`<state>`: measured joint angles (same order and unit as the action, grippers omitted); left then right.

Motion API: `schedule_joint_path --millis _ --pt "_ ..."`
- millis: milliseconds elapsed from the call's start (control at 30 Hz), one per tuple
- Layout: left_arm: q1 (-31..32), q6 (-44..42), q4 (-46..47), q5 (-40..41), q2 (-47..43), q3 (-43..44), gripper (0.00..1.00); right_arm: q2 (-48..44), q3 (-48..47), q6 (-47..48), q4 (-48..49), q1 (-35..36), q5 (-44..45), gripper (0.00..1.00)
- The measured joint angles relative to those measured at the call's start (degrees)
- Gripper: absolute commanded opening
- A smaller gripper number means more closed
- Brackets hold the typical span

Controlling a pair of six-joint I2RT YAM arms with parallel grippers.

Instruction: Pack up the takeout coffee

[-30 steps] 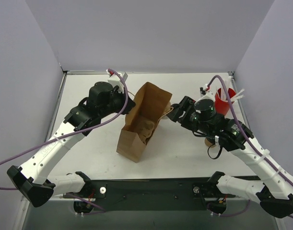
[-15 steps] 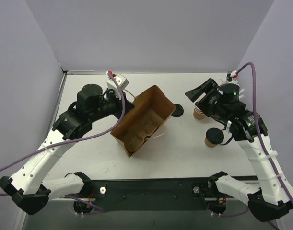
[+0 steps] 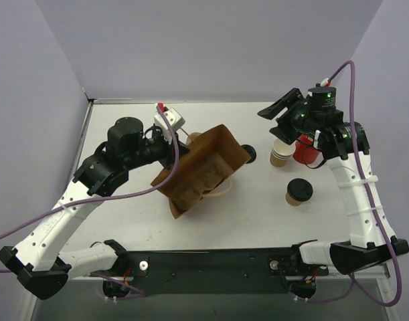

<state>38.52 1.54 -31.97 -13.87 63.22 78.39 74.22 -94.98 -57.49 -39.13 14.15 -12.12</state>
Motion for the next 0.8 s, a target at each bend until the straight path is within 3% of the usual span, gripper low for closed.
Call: schedule_joint_path --millis 300,500,800 --pt "0.68 -7.15 -4.79 -1.53 2.12 1.81 0.0 6.34 -3.15 1.84 -3.98 -1.77 -6.64 0.63" --pt "5.6 -11.96 -7.34 0.87 4.63 3.08 0.0 9.14 -6.14 4.42 -6.21 -1.77 -9.27 0.63" --pt "7.19 -13.27 -10.01 3.08 5.62 4.09 0.0 9.6 -9.88 9.6 -10.25 -1.75 -11.8 0.63"
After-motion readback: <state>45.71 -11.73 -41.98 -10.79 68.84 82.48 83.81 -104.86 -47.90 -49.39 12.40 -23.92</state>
